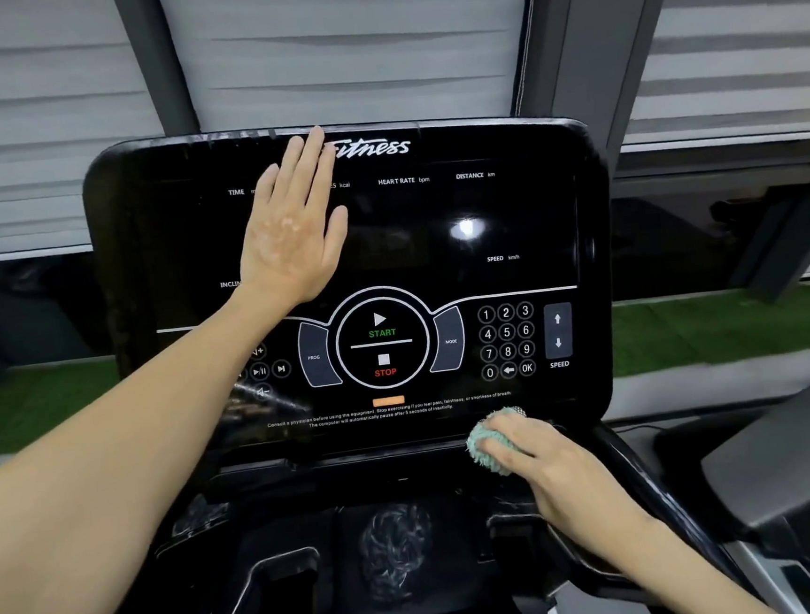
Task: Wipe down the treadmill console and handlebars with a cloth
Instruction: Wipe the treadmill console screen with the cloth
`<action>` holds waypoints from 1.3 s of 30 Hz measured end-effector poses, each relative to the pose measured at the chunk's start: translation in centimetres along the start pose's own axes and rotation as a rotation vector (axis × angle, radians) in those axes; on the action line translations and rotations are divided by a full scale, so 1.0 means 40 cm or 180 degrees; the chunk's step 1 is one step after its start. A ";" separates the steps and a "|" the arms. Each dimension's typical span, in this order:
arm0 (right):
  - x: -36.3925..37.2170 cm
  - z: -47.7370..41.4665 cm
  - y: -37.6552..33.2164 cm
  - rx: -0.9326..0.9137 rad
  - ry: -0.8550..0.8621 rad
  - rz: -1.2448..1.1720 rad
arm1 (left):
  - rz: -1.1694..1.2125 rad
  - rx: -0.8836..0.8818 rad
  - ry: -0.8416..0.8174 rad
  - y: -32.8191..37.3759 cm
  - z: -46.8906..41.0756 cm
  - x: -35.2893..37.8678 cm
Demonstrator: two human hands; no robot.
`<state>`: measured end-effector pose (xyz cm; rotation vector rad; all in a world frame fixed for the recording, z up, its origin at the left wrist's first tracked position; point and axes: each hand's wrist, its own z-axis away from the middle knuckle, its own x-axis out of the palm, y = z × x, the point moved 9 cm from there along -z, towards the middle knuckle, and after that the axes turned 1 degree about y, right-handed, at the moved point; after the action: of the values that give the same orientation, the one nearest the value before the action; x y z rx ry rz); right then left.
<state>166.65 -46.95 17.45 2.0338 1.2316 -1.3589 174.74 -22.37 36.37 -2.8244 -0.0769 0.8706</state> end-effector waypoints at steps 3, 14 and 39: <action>-0.006 0.015 0.059 0.0310 0.0054 0.0006 | -0.0037 0.0003 0.0001 0.001 0.002 0.001; 0.026 -0.040 0.001 0.0558 -0.0156 0.0140 | 0.0014 -0.0005 -0.0004 0.001 0.000 0.004; 0.028 -0.065 -0.059 0.0792 -0.0141 0.0561 | 0.0339 0.0087 -0.0164 -0.004 0.003 0.015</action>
<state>166.21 -43.34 17.93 2.2047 0.8768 -1.5244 175.17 -22.11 35.96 -2.8028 0.0784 0.9592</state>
